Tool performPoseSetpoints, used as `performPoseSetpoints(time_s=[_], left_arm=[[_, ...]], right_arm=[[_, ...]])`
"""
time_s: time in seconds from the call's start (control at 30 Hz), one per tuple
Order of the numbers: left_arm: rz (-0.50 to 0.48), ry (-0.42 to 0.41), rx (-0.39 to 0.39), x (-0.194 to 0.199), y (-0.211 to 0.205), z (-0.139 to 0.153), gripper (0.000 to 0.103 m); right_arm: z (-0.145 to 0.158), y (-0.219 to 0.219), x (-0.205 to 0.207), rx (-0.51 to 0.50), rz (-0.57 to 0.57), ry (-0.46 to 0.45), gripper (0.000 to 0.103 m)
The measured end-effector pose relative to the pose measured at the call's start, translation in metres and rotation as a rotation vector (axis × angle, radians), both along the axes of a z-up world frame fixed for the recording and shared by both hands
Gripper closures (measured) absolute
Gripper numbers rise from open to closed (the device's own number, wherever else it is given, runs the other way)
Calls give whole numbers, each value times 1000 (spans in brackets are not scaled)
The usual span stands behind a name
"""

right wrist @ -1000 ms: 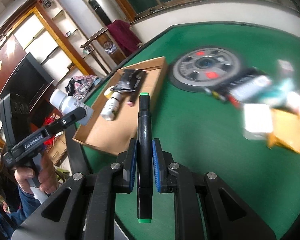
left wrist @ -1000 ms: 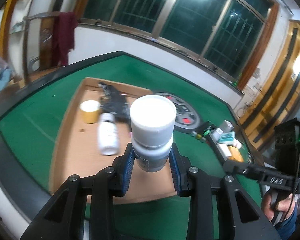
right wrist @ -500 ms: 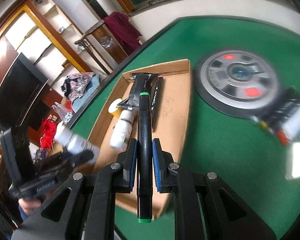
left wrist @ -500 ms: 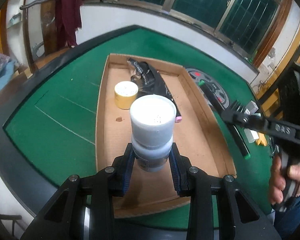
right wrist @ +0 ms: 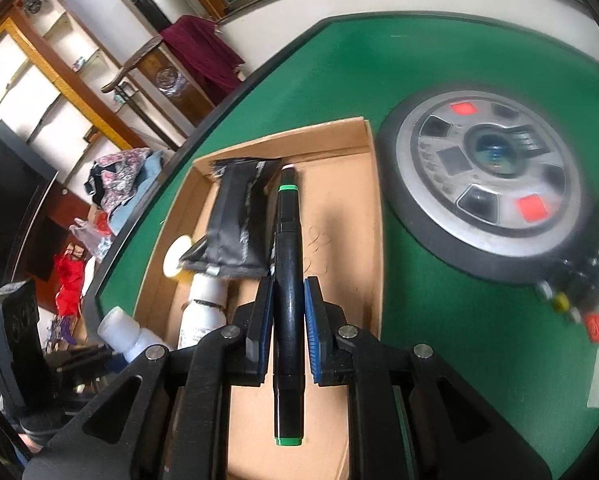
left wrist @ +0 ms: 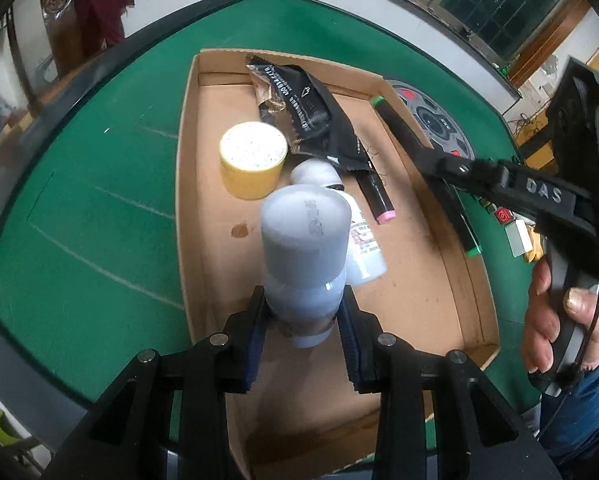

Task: Organize objects
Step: 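Carry bottle and marker to the cardboard box and lower them inside, then grasp the yellow padded envelope with the right gripper while the left grasps the white plug adapter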

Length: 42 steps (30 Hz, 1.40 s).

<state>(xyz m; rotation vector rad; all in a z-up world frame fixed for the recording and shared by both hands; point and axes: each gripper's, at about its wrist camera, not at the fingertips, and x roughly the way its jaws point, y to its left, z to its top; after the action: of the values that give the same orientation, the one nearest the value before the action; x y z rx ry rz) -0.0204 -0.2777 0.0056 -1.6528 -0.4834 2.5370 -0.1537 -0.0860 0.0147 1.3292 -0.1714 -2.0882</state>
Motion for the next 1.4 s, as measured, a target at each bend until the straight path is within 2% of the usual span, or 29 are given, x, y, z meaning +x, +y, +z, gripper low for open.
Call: performPoseSetpoints(time_s=[0.23, 0.4, 0.53, 0.67, 0.8, 0.9, 1.03, 1.07, 1.13, 1.17, 1.23, 1.3, 1.33, 1.4], left_arm=[[34, -8, 0, -12, -4, -2, 73], [60, 21, 2, -9, -7, 0, 73], [87, 44, 43, -3, -13, 6, 73], [87, 73, 35, 7, -18, 14, 73], [80, 137, -10, 19, -6, 26, 73], [65, 208, -26, 28, 3, 35, 73], [27, 276, -3, 38, 27, 47, 72], [14, 283, 0, 38, 33, 49, 72], [-14, 297, 3, 39, 51, 53, 72], [-36, 299, -1, 40, 62, 54, 72], [-80, 303, -8, 36, 88, 57, 72], [-113, 301, -3, 34, 107, 58, 72], [-139, 299, 9, 34, 123, 58, 72], [-170, 291, 17, 34, 143, 56, 72]], right_arm=[[-2, -14, -17, 46, 2, -10, 90], [-7, -19, -24, 75, -12, -16, 90], [-11, -20, -26, 92, -14, -18, 90], [-10, -19, -26, 79, -6, -21, 90], [1, -12, -17, 68, 13, 12, 90], [18, -1, 2, 81, 20, 108, 90], [44, 29, 41, 77, -4, 268, 89], [49, 40, 50, 103, -20, 304, 84], [56, 65, 60, 127, -30, 360, 68], [59, 85, 64, 106, -29, 371, 66], [61, 121, 64, 23, -25, 339, 66], [63, 162, 60, -43, 6, 262, 65], [63, 175, 56, -32, 4, 247, 63], [61, 214, 47, 26, -68, 257, 62]])
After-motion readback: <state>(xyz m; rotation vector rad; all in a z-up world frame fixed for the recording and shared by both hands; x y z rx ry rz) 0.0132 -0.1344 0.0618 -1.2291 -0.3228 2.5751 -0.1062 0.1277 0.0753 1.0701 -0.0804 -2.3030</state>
